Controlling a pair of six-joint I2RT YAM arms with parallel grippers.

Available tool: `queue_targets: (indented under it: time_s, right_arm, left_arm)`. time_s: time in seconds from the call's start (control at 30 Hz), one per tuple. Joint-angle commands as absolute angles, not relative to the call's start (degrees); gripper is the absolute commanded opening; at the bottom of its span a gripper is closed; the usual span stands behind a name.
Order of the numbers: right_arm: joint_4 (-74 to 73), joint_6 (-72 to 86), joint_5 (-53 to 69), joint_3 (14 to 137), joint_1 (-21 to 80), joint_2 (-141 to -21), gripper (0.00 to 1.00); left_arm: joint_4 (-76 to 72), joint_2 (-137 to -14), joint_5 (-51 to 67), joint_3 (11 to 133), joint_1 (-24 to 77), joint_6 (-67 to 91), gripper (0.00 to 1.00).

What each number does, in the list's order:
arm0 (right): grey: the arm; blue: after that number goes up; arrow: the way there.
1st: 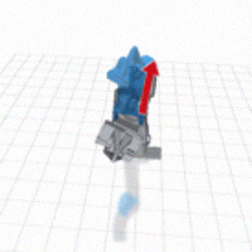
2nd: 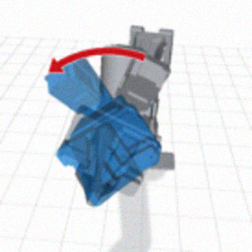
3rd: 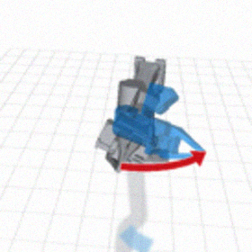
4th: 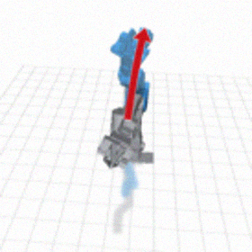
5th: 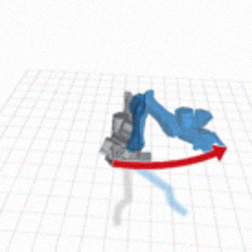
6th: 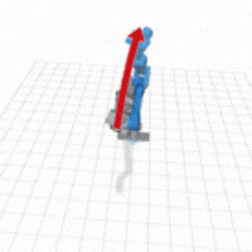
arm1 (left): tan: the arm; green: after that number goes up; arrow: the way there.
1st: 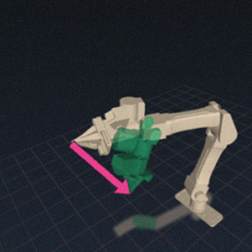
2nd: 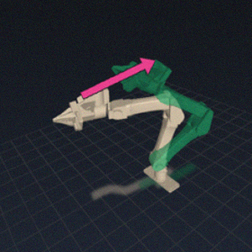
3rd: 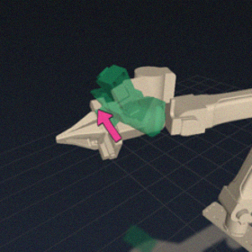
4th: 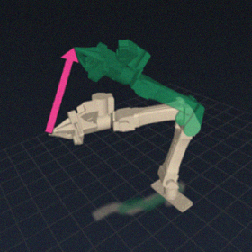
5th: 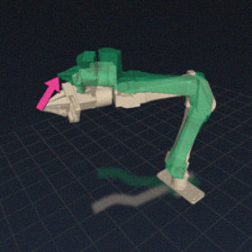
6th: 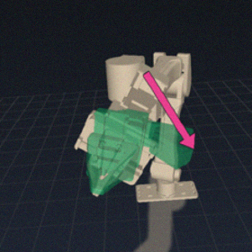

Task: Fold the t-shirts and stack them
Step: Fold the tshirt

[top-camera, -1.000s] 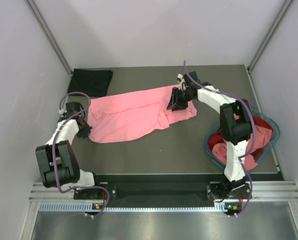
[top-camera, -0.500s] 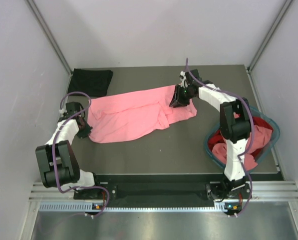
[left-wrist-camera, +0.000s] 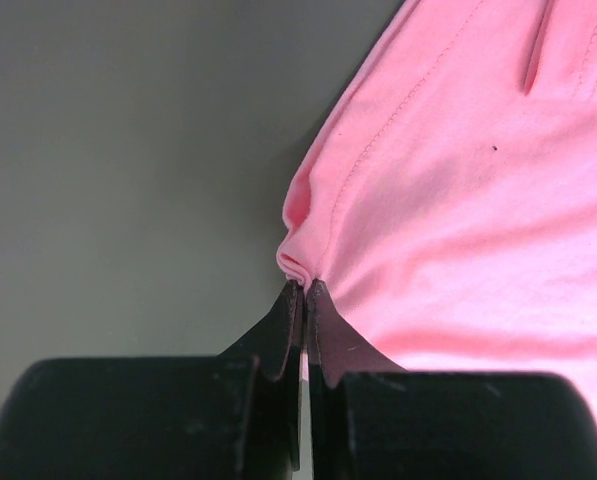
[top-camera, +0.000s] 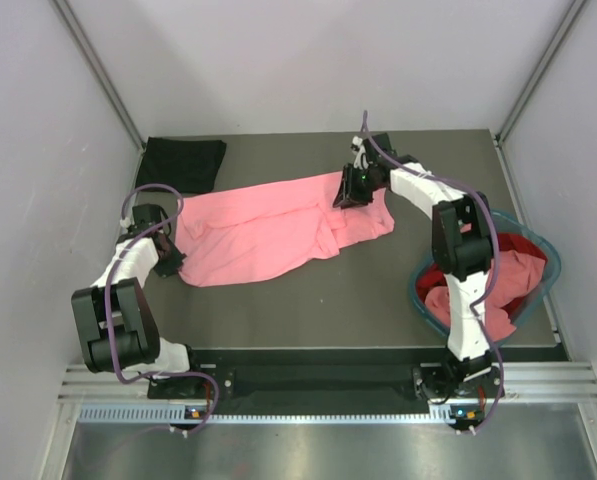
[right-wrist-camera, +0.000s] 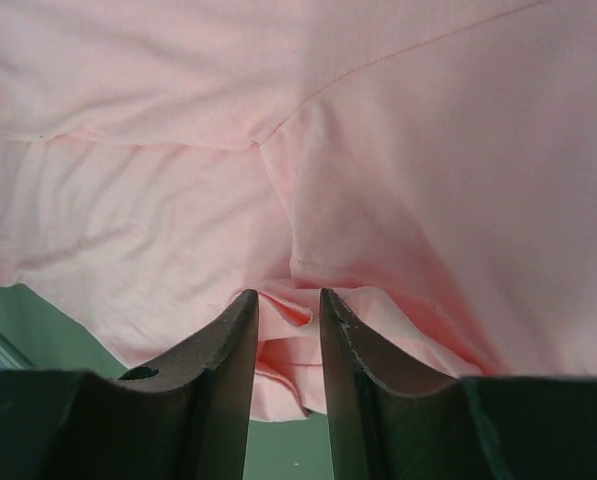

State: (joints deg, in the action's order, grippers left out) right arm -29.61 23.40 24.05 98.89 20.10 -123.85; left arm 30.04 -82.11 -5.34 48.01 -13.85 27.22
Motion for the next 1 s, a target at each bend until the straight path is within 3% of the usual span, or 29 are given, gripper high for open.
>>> queue_targets:
  time_s: [0.0,0.5,0.73,0.97]
  right_arm:
    - [-29.88,21.27,23.73,101.69,20.65,-125.15,0.32]
    - [-29.27,20.13,24.78,97.3,21.36,-121.82,0.29]
    - [-28.39,19.25,24.96,94.92,21.36,-119.18,0.37]
    - [-27.6,19.77,26.1,94.31,21.45,-118.65,0.35]
  left_arm:
    - [29.0,-82.0,-5.18,48.25,-14.06,26.89,0.0]
    - [28.57,-82.44,-5.71,48.16,-14.06,27.25,0.0]
    - [28.3,-82.71,-5.71,47.99,-14.15,27.33,0.0]
    - [28.3,-82.71,-5.54,48.08,-14.06,27.25,0.0]
